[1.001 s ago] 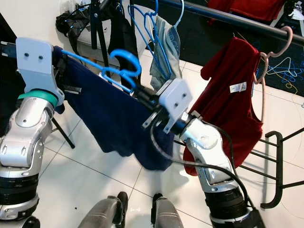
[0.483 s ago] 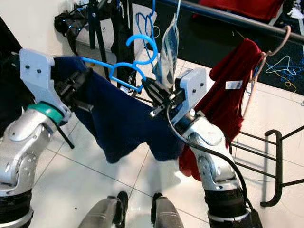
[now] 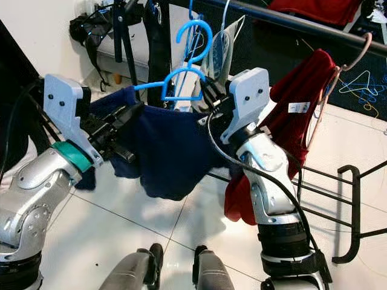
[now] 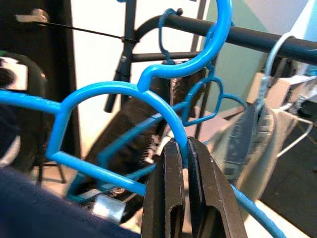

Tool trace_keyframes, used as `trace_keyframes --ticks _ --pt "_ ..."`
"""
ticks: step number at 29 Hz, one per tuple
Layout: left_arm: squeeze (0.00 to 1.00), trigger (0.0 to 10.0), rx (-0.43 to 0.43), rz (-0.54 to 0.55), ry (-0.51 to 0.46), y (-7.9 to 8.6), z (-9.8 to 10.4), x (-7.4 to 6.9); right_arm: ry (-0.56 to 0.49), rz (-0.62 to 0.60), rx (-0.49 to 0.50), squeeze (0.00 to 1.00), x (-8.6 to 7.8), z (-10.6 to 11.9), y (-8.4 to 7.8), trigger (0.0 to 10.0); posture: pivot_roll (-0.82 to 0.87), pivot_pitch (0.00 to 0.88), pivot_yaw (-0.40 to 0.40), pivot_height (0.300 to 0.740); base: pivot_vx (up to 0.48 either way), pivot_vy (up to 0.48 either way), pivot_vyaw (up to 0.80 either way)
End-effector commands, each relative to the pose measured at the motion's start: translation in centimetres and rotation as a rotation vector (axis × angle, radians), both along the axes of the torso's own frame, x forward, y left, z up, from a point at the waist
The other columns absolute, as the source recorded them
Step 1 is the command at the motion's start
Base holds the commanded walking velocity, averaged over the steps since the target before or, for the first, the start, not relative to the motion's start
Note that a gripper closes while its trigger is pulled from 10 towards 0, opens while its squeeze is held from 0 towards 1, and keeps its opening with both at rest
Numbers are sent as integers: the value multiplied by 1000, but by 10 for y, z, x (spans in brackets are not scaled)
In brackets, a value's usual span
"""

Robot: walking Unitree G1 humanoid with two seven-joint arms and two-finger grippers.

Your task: Hang hanger

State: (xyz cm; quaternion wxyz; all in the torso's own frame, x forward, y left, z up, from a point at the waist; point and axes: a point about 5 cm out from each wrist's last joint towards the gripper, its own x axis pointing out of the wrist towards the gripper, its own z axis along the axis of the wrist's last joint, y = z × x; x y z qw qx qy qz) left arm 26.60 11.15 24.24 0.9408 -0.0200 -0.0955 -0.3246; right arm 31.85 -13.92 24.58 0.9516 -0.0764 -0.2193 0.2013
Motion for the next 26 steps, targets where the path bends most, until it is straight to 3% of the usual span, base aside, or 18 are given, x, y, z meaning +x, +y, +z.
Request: trace_keyframes --ticks 1,9,17,19,20,22,23,24,25,26 --pt "0 10000 -13 -69 6 -3 0 -8 -25 -58 6 0 3 4 -6 10000 -55 160 86 740 0 0 0" --pt "0 10000 -29 -113 -4 -7 3 -12 -64 -111 -17 0 12 7 1 10000 -51 157 85 740 0 0 0" --pt "0 10000 -35 -86 -24 -7 6 -9 -85 -104 -20 0 13 7 8 10000 -51 158 84 740 0 0 0" --pt "0 10000 -17 -59 -79 -7 11 -6 -100 -88 -6 0 13 7 11 10000 -51 158 84 740 0 0 0" --pt "0 10000 37 -32 -172 -7 19 -5 -119 -76 8 0 12 7 12 10000 -46 156 82 740 0 0 0" --pt "0 10000 37 -32 -172 -7 19 -5 -119 -76 8 0 12 7 12 10000 -46 156 82 740 0 0 0" --pt "0 10000 109 33 -315 -7 32 -3 -140 -64 20 0 12 9 13 10000 -45 156 81 740 0 0 0" --pt "0 10000 109 33 -315 -7 32 -3 -140 -64 20 0 12 9 13 10000 -45 156 81 740 0 0 0" --pt "0 10000 184 87 -454 -8 44 -2 -154 -53 24 0 13 10 14 10000 -41 152 78 740 0 0 0" --pt "0 10000 184 87 -454 -8 44 -2 -154 -53 24 0 13 10 14 10000 -41 152 78 740 0 0 0"
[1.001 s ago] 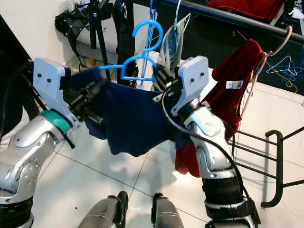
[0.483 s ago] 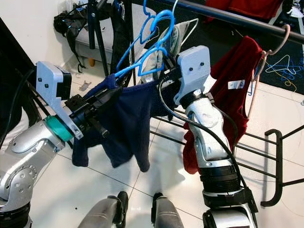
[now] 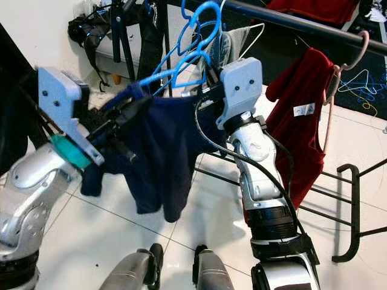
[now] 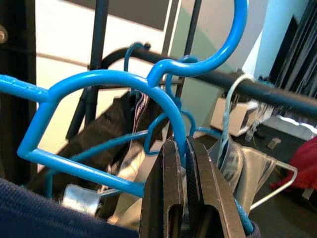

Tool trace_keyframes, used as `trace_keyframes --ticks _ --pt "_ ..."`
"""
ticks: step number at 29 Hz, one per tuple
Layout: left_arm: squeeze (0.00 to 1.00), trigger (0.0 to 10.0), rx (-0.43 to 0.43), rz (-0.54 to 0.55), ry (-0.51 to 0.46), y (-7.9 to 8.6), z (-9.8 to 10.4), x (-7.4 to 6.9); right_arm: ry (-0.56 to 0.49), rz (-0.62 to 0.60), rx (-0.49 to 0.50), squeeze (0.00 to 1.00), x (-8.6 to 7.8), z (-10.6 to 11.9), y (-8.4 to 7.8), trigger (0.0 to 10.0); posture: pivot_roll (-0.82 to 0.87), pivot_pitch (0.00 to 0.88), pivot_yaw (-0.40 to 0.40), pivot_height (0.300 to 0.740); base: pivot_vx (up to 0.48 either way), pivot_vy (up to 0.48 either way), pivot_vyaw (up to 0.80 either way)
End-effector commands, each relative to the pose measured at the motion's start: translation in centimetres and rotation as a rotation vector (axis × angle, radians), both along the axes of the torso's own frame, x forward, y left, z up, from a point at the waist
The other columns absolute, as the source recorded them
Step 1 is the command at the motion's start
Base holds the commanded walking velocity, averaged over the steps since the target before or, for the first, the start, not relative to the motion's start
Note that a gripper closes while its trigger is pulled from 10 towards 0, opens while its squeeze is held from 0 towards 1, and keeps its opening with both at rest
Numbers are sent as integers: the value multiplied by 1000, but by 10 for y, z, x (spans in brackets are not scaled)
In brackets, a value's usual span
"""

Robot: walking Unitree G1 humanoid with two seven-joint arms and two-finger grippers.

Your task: Hang hanger

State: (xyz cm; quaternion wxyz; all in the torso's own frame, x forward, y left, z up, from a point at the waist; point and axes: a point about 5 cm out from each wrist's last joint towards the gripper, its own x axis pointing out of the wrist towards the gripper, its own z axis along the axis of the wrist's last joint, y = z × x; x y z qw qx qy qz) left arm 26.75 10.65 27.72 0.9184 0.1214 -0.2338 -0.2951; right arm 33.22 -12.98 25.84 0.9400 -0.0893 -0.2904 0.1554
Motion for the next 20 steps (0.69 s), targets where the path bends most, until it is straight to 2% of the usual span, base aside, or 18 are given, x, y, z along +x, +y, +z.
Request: trace_keyframes --ticks 1,2,11,12,13,14,18,19,20 --pt "0 10000 72 56 -217 -3 18 -4 -11 42 0 0 1 -1 6 10000 -41 152 78 740 0 0 0" --pt "0 10000 109 84 -296 -4 22 -4 -14 57 1 0 2 -1 8 10000 -41 148 76 740 0 0 0" --pt "0 10000 139 96 -371 -6 25 -6 -19 63 18 0 6 0 9 10000 -43 146 73 740 0 0 0" --pt "0 10000 149 93 -391 -8 25 -7 -27 61 24 655 8 2 8 10000 -41 143 71 740 0 0 0" --pt "0 10000 149 93 -391 -8 25 -7 -27 61 24 655 8 2 8 10000 -41 143 71 740 0 0 0" --pt "0 10000 158 90 -419 -10 25 -8 -40 57 25 1000 11 5 7 10000 -40 142 68 740 0 0 0" --pt "0 10000 163 87 -440 -12 25 -9 -53 53 22 996 13 7 7 10000 -40 140 67 740 0 0 0" --pt "0 10000 168 86 -464 -13 25 -9 -61 56 21 0 15 10 7 10000 -38 138 66 740 0 0 0" --pt "0 10000 168 86 -464 -13 25 -9 -61 56 21 0 15 10 7 10000 -38 138 66 740 0 0 0"
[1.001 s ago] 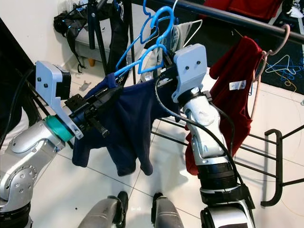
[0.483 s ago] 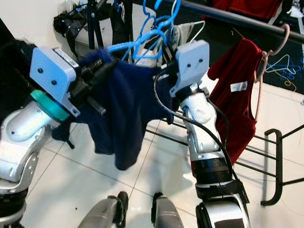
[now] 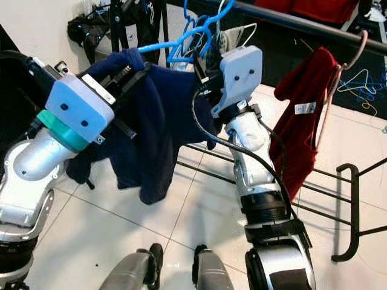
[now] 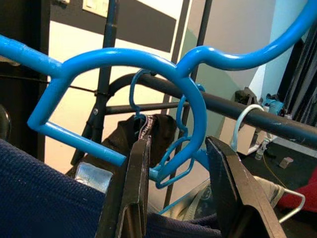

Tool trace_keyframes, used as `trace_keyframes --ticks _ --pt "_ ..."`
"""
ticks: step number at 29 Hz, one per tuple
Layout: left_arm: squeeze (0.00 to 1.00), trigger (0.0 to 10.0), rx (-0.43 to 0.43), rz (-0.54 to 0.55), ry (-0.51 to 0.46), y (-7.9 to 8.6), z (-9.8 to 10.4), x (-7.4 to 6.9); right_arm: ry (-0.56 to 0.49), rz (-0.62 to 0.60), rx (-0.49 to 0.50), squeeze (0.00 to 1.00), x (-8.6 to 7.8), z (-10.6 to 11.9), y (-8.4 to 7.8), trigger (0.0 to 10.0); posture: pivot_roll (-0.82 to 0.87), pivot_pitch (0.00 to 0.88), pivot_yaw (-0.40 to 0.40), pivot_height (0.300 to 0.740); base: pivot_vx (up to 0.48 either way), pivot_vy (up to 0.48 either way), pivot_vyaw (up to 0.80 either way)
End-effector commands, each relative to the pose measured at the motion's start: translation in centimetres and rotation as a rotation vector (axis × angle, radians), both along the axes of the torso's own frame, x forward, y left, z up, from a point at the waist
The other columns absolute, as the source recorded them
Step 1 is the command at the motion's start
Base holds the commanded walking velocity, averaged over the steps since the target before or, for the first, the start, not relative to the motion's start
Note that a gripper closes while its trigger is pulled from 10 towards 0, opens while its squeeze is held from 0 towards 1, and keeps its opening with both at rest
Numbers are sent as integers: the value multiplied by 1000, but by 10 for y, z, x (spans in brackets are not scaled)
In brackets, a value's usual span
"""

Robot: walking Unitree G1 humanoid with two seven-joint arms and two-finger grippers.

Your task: Hang hanger

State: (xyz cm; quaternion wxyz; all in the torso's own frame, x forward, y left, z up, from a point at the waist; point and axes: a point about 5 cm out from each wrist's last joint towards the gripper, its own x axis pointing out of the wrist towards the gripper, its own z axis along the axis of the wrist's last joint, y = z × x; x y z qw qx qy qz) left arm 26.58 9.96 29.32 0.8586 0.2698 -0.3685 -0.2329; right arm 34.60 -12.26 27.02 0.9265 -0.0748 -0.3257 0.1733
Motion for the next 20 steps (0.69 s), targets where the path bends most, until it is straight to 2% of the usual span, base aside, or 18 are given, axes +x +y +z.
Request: trace_keyframes --ticks 1,9,17,18,19,20 --pt "0 10000 3 -41 -95 -7 9 -8 1 10 -3 0 4 0 1 10000 -37 138 65 740 0 0 0" --pt "0 10000 27 -52 -128 -10 6 -10 -13 25 1 0 8 7 5 10000 -34 135 63 740 0 0 0" --pt "0 10000 46 -48 -129 -11 -1 -9 -80 -52 -132 0 12 14 7 10000 -36 134 65 740 0 0 0" --pt "0 10000 46 -47 -127 -11 -2 -8 -90 -56 -161 0 12 13 9 7490 -38 136 65 740 0 0 0" --pt "0 10000 46 -47 -127 -11 -2 -8 -90 -56 -161 0 12 13 9 7490 -38 136 65 740 0 0 0" --pt "0 10000 45 -45 -123 -11 -3 -7 -96 -56 -180 0 11 12 9 2863 -40 140 67 740 0 0 0"
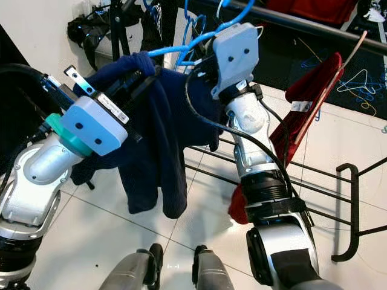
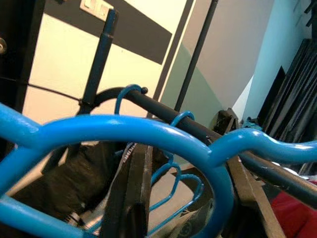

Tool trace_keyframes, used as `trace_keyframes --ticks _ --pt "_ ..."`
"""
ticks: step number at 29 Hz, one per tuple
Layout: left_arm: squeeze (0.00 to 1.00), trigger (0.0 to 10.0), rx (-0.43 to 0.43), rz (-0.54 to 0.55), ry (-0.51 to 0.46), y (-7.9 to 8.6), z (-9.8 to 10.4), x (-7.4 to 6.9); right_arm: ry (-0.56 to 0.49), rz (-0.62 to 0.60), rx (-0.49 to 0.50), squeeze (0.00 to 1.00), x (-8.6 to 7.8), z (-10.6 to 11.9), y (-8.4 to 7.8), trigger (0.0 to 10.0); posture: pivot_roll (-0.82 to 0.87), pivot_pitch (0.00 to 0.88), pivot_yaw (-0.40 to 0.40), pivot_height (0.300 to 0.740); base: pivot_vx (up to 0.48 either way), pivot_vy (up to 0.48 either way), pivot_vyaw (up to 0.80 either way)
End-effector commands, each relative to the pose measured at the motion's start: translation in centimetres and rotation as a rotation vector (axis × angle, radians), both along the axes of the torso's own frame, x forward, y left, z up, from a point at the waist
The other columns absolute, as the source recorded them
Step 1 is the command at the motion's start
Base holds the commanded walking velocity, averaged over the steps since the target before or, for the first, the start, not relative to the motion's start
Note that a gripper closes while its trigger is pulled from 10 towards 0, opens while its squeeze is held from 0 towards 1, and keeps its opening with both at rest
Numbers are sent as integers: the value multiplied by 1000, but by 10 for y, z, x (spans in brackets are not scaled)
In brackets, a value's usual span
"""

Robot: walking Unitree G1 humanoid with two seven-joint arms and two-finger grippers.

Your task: Hang hanger

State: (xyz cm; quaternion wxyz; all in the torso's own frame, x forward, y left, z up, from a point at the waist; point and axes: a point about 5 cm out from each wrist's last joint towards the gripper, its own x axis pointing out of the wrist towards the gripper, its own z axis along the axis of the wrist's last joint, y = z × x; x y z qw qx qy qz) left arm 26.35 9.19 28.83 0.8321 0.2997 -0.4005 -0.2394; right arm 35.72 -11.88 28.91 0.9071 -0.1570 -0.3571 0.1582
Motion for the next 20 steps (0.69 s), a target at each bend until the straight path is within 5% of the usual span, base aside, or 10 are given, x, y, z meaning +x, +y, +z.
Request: trace_keyframes --ticks 1,14,16,20 --pt "0 10000 -9 -25 -32 -3 0 -4 11 13 -55 0 -2 -9 5 0 -40 140 67 740 0 0 0" --pt "0 10000 -22 6 66 -2 -19 3 72 16 -60 0 -4 -27 1 0 -50 158 72 740 0 0 0" --pt "0 10000 -153 5 308 -1 -42 10 115 4 -70 0 -10 -40 -3 0 -60 169 73 740 0 0 0" --pt "0 10000 -252 -12 478 -2 -58 10 145 -9 -80 0 -14 -49 -6 0 -63 175 74 740 0 0 0"
